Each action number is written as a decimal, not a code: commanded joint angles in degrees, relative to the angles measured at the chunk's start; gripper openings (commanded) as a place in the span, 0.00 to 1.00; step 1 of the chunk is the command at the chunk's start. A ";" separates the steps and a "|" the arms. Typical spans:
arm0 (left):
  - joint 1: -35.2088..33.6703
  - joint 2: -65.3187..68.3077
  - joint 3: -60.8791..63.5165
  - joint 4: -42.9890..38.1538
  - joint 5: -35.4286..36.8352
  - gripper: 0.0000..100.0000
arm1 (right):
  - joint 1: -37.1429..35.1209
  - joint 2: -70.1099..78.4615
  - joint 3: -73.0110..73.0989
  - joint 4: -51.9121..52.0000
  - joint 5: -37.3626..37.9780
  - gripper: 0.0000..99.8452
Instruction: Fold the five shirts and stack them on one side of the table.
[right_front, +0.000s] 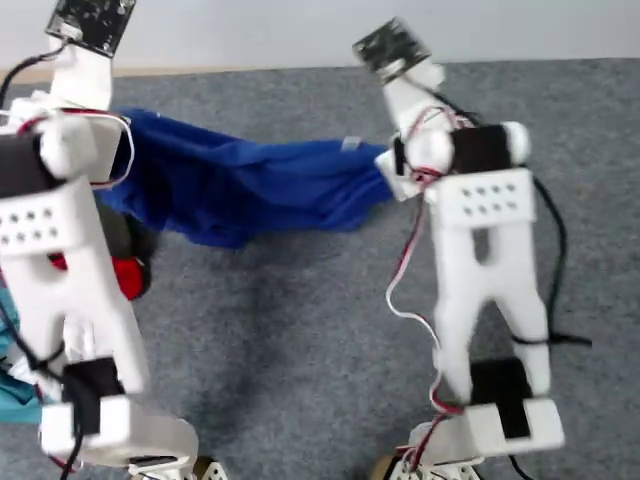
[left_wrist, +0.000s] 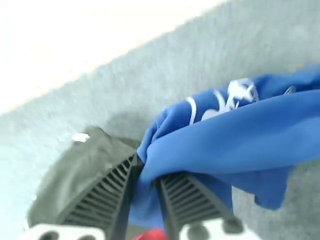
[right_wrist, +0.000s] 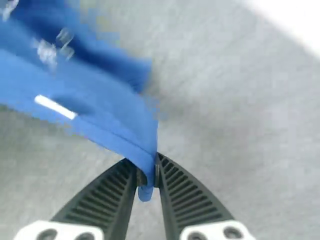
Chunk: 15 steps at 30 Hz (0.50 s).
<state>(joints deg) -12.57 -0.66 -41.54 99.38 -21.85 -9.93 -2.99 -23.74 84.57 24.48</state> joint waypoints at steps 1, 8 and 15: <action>1.67 -8.09 -1.10 -1.67 0.62 0.01 | 2.15 -9.01 -3.60 -3.38 0.70 0.01; 5.71 -15.47 -0.75 -3.08 0.62 0.06 | 6.90 -18.51 -3.60 -4.62 1.14 0.01; 5.54 -16.09 1.63 1.23 0.53 0.12 | 9.19 -21.05 -3.16 -1.54 4.75 0.01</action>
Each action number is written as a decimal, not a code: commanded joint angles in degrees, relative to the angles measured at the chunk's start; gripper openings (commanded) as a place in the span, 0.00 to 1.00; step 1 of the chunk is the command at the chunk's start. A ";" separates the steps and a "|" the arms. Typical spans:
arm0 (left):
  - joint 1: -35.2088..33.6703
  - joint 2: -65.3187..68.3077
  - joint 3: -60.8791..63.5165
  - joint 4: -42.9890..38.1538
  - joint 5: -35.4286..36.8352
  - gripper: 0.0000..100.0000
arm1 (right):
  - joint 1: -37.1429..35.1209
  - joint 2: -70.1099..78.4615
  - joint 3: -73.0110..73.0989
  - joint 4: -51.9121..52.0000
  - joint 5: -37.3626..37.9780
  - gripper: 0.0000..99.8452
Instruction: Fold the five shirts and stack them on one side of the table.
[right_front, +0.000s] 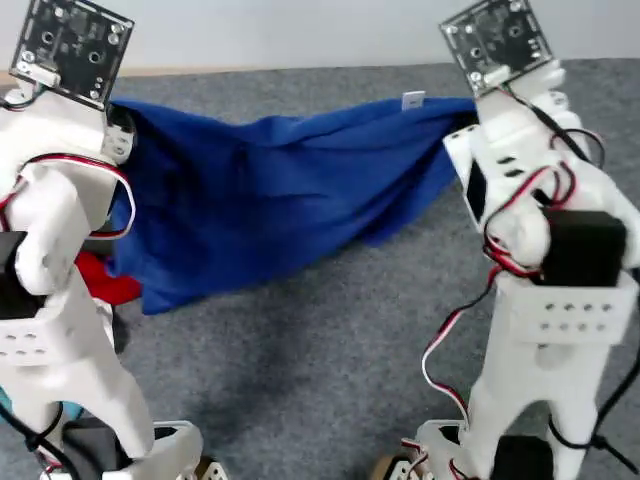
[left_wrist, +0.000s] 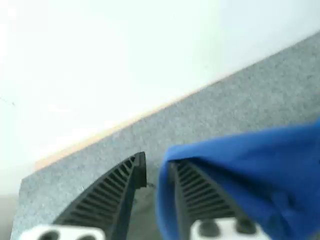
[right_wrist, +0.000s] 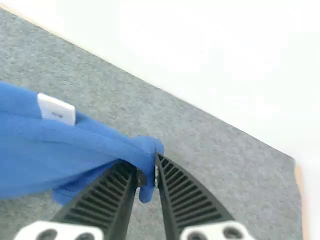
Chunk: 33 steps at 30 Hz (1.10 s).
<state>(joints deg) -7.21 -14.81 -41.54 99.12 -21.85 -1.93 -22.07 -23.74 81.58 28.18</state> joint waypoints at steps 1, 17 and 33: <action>0.09 -2.11 3.82 1.49 0.44 0.13 | 1.19 -1.36 -2.11 2.51 1.14 0.01; -1.76 12.66 40.13 -2.20 -1.41 0.17 | 1.45 21.58 20.75 -7.87 1.14 0.01; 26.55 13.36 48.13 0.44 -4.84 0.14 | 5.85 24.92 20.75 -7.43 1.14 0.01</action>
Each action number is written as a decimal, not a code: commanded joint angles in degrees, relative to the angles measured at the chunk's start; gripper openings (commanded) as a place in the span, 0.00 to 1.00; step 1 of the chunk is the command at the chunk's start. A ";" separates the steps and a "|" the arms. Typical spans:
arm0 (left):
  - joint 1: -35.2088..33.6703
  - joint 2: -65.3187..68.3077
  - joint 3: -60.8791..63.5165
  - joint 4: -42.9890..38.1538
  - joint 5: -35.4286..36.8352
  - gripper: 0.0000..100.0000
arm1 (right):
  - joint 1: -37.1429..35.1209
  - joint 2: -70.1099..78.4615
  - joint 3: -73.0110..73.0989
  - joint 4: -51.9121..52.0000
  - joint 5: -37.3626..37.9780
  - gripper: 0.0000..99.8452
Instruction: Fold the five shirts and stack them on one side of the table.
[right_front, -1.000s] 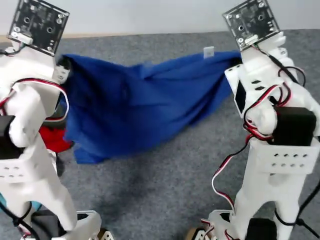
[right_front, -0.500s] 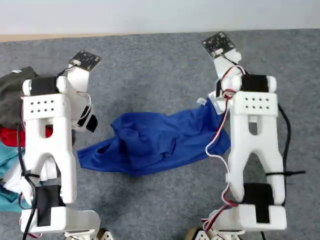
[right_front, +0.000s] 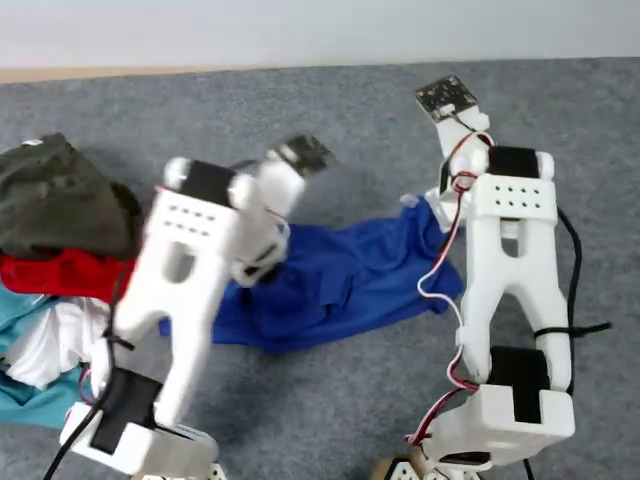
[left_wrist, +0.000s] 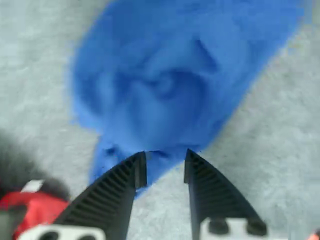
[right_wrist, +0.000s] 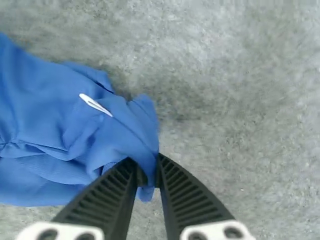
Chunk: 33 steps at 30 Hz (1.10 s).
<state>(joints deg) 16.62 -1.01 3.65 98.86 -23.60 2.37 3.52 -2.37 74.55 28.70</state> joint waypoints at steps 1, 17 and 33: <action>3.25 -0.44 4.79 0.00 -4.22 0.15 | 1.71 -0.66 -0.62 -0.31 0.62 0.01; 3.43 -0.26 23.78 -20.48 -8.44 0.21 | 2.77 -0.66 -0.53 -0.22 0.35 0.01; -0.35 14.15 12.97 -21.71 -8.44 0.19 | 2.86 -0.57 -0.44 -0.22 0.26 0.01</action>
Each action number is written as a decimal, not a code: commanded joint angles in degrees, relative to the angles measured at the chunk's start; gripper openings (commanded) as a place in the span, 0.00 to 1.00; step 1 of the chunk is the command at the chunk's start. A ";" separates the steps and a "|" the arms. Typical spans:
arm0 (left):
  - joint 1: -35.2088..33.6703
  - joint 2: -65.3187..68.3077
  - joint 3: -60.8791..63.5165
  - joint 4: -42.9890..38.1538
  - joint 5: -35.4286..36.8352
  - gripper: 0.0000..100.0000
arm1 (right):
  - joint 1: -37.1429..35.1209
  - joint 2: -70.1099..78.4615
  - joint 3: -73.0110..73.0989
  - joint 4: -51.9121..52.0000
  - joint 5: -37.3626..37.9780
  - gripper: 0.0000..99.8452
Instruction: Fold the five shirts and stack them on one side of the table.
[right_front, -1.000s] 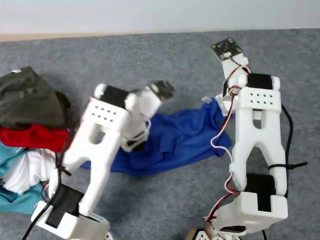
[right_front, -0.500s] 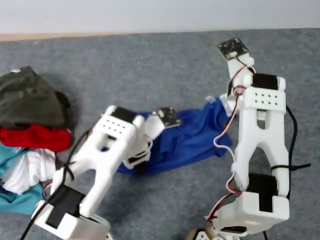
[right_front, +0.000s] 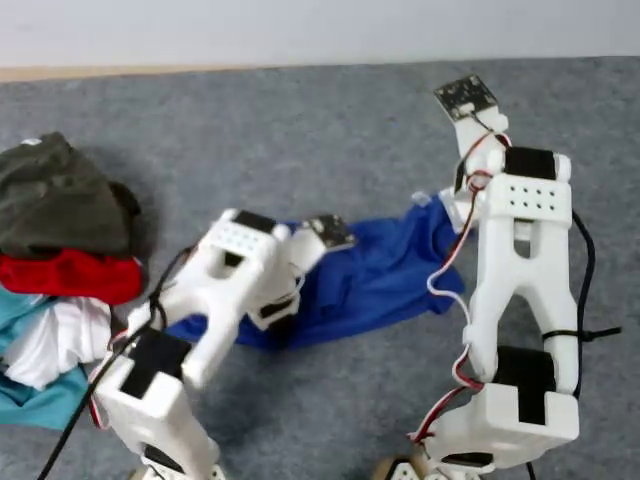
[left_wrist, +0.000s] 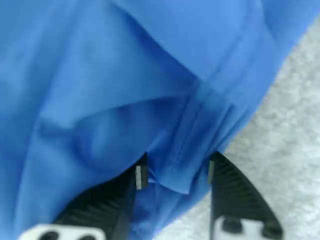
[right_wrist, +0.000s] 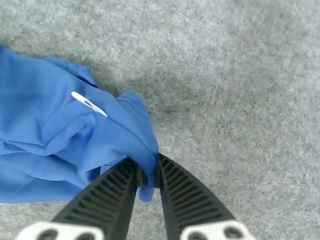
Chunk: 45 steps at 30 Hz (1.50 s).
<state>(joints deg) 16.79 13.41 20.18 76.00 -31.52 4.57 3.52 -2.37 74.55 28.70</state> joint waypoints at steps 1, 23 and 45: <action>-0.53 -0.26 -4.00 1.23 -0.53 0.18 | 0.66 -0.48 -0.44 -0.22 0.26 0.01; -1.14 0.26 -11.03 10.81 -3.25 0.17 | 0.66 -0.57 -0.44 -0.31 0.53 0.01; -1.14 0.26 -1.63 3.78 -3.69 0.17 | 0.31 -0.48 -0.44 -0.31 0.26 0.01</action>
<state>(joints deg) 15.74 14.11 18.59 81.10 -34.77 4.57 3.52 -2.37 74.55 28.70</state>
